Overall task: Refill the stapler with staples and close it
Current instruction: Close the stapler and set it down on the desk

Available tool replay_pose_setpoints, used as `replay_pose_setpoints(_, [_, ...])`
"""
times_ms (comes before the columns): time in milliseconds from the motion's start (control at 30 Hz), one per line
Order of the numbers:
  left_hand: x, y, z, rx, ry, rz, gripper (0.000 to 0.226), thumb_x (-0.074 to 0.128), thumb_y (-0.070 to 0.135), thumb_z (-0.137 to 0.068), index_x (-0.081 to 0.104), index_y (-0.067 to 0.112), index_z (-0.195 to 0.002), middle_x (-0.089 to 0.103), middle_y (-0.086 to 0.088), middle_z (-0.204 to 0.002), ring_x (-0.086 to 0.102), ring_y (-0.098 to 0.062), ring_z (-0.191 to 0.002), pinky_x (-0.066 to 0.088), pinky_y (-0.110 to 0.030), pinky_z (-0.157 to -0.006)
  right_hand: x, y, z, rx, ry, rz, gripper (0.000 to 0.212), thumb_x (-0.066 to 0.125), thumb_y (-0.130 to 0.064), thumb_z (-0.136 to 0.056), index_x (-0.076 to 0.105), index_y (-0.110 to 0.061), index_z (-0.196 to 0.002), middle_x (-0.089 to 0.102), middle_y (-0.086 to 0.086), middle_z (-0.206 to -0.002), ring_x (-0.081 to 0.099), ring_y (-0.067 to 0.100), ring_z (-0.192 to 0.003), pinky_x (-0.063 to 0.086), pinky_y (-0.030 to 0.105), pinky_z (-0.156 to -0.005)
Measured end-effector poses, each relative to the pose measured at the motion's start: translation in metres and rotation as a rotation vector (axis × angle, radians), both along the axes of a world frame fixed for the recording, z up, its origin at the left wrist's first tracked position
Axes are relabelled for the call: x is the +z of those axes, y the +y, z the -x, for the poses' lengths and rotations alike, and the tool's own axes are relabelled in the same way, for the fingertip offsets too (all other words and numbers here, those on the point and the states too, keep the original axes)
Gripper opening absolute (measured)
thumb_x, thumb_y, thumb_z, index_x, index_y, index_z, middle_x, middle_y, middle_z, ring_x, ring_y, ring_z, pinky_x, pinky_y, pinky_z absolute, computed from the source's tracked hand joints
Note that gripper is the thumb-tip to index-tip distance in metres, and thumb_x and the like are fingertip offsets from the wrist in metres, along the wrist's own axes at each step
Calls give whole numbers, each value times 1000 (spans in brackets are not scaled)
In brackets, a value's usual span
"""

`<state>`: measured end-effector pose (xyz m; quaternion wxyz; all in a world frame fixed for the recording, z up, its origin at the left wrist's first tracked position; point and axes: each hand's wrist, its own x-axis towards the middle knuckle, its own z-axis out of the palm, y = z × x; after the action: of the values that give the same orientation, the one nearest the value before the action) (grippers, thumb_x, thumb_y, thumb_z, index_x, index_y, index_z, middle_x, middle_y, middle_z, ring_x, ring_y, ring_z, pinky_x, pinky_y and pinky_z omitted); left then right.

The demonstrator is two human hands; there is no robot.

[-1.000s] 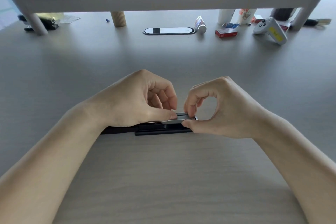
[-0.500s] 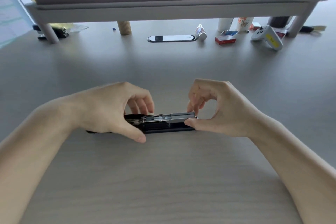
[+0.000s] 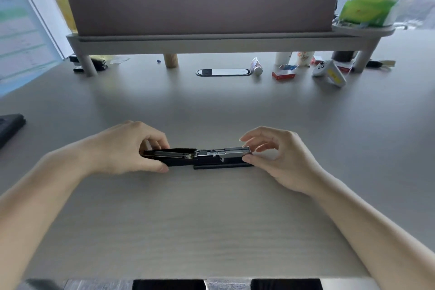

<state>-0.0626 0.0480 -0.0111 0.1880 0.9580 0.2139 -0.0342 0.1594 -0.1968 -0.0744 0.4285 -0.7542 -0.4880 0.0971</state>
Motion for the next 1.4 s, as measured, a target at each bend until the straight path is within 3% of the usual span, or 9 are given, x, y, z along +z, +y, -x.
replay_pose_setpoints(233, [12,2,-1,9,17,-79,15,89,46,-74,79,43,-85,76,8,-76,68,-9,-69,50,-26,-62,-7,2,3,-42,-64,-14,19,86,-24,-86,84,-35,-101,80,-11,-87,72,5,-86,46,6,-81])
replay_pose_setpoints(400, [39,-9,-12,-32,-28,-186,19,89,45,-74,80,39,-89,76,11,-79,69,-5,-73,52,-28,-66,-7,2,3,-27,-84,-32,18,87,-21,-86,85,-30,-101,79,-10,-84,71,-1,-87,43,3,-80])
replay_pose_setpoints(500, [50,-20,-21,-32,-172,-101,24,93,38,-71,74,35,-86,77,22,-79,70,4,-71,51,-22,-67,-7,2,3,-27,-97,-40,18,87,-19,-86,85,-29,-100,80,-10,-85,71,0,-89,43,3,-80])
replay_pose_setpoints(600, [50,-33,-33,-42,-270,53,27,95,24,-72,73,27,-87,82,11,-81,78,-1,-74,62,-33,-84,-6,1,4,-29,-110,-38,17,87,-20,-85,84,-30,-99,79,-11,-85,72,3,-90,44,3,-80])
replay_pose_setpoints(733, [32,-50,-54,-76,-313,144,26,91,24,-77,74,25,-97,84,7,-91,81,-7,-85,62,-40,-93,-4,1,4,-45,-54,-14,31,89,-27,-82,72,-37,-107,80,-17,-90,74,2,-91,49,9,-83])
replay_pose_setpoints(867, [12,-62,-70,-136,-281,138,23,85,30,-84,74,30,-103,82,11,-99,78,-7,-90,61,-37,-90,-4,1,5,-62,-35,-7,53,90,-29,-80,55,-41,-119,77,-30,-101,74,1,-93,50,12,-87])
replay_pose_setpoints(1067, [-7,-68,-81,-190,-202,97,20,78,33,-90,73,33,-109,80,14,-96,74,-5,-86,50,-19,-72,-6,2,3,-45,3,-41,61,90,-23,-81,53,-35,-128,80,-22,-95,73,-3,-92,44,2,-82])
replay_pose_setpoints(1233, [-9,-69,-86,-179,-152,96,19,72,46,-92,69,32,-104,78,13,-91,70,-7,-83,48,-24,-72,-8,2,1,-37,-1,-50,61,90,-23,-81,53,-35,-128,80,-19,-94,74,2,-92,45,4,-82])
replay_pose_setpoints(1400, [-19,-86,-102,-63,-149,111,66,29,57,-108,53,3,-77,54,1,-64,54,-21,-66,40,-37,-66,-5,0,2,-34,-14,-3,58,91,-32,-79,59,-39,-127,79,-17,-94,74,1,-91,51,12,-82])
